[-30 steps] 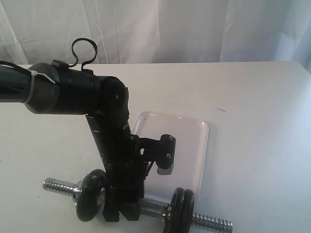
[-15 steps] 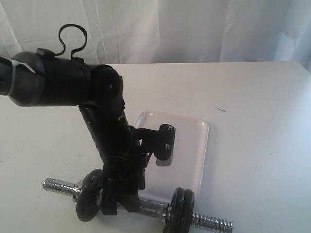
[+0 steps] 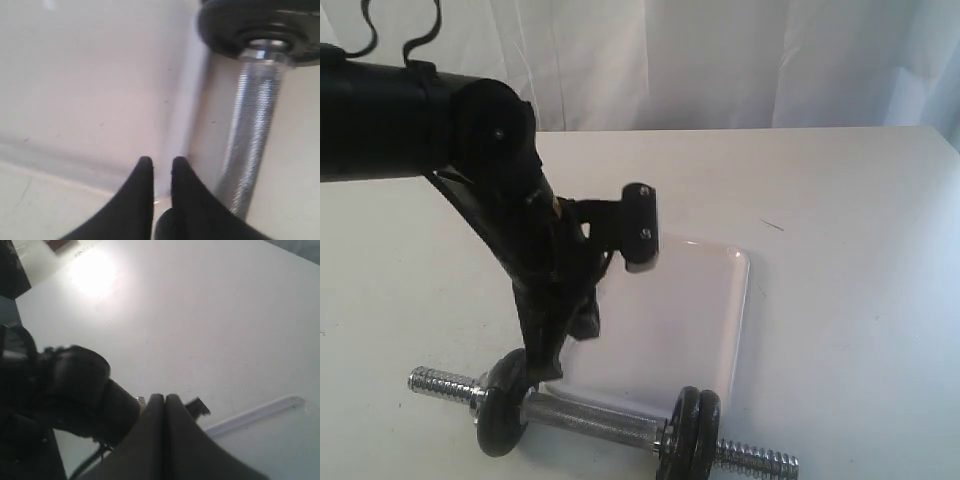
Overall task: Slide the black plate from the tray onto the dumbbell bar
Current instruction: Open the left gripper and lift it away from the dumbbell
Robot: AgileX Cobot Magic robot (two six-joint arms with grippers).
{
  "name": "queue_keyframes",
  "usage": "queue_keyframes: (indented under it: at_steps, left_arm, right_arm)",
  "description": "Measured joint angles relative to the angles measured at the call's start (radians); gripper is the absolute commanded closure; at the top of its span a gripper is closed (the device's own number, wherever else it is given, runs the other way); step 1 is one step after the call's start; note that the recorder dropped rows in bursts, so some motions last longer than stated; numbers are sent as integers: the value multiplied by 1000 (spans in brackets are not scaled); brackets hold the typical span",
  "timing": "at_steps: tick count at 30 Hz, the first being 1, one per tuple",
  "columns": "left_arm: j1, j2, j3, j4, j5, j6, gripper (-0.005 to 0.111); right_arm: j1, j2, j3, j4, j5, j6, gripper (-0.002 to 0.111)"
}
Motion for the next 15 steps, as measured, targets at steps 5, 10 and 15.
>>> queue_keyframes:
  at_steps: [5,10,15]
  left_arm:
    - [88,-54,0,101,-49,-268,107]
    - [229,-128,0,122,-83,-476,107]
    - [342,-266,0,122,-115,-590,107]
  right_arm:
    - [0,-40,0,-204,-7,82,108]
    - [0,-118,35,-412,-56,171,108]
    - [0,-256,152,-507,-149,228,108]
